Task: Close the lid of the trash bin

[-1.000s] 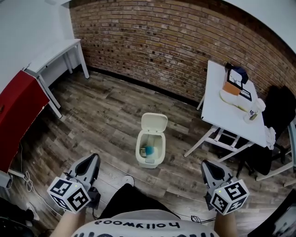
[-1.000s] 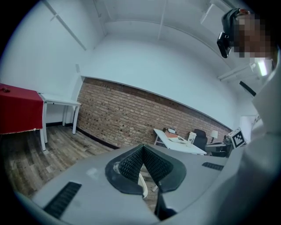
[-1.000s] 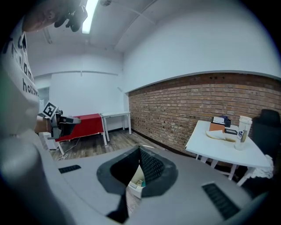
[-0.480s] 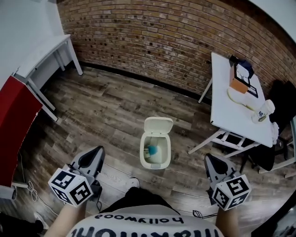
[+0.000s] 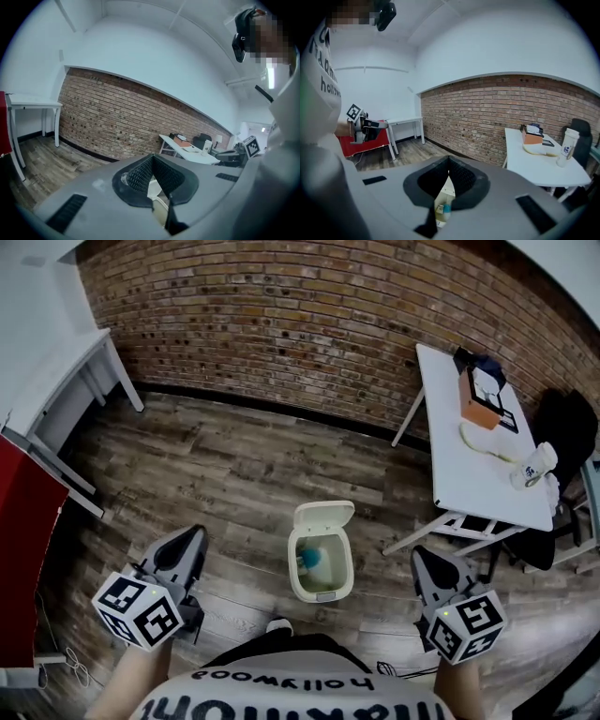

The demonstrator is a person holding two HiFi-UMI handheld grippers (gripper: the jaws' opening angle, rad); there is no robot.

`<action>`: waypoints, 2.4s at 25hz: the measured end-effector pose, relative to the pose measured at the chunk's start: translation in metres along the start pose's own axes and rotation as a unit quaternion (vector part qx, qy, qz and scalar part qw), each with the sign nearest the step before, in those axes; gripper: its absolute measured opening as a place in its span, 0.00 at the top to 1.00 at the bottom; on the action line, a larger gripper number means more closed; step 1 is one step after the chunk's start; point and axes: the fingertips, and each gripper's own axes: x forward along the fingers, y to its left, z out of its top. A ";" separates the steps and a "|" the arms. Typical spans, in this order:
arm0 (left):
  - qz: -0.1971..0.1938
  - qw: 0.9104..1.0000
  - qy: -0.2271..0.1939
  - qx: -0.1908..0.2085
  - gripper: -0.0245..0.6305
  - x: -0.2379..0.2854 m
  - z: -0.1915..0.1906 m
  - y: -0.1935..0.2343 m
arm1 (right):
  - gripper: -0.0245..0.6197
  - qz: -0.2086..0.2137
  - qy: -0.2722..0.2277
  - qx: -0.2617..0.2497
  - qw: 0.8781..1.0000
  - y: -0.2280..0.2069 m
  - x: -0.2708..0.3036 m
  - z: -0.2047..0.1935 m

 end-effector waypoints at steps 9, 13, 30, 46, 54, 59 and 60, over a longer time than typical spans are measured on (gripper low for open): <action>-0.029 1.000 -0.006 0.007 0.96 0.033 0.015 0.012 | 0.95 -0.030 0.019 0.007 0.999 -0.016 0.015 0.010; -0.019 1.000 -0.002 0.004 0.96 0.035 0.009 0.026 | 0.95 -0.019 0.023 -0.025 0.999 -0.007 0.033 0.021; 0.078 0.996 -0.011 -0.046 0.96 0.033 0.004 0.041 | 0.95 0.065 0.044 -0.096 0.992 -0.028 0.089 0.046; 0.150 0.987 0.023 -0.050 0.96 0.048 -0.013 0.025 | 0.95 0.141 0.071 -0.100 0.982 -0.059 0.142 0.021; 0.221 0.971 0.088 -0.010 0.96 0.017 -0.034 0.015 | 0.95 0.187 0.110 -0.122 0.969 -0.065 0.202 -0.023; 0.262 0.960 0.081 -0.058 0.96 -0.002 -0.041 0.011 | 0.95 0.213 0.133 -0.141 0.958 -0.059 0.239 -0.048; 0.266 0.959 0.082 -0.056 0.96 -0.003 -0.040 0.009 | 0.95 0.218 0.139 -0.141 0.956 -0.058 0.245 -0.052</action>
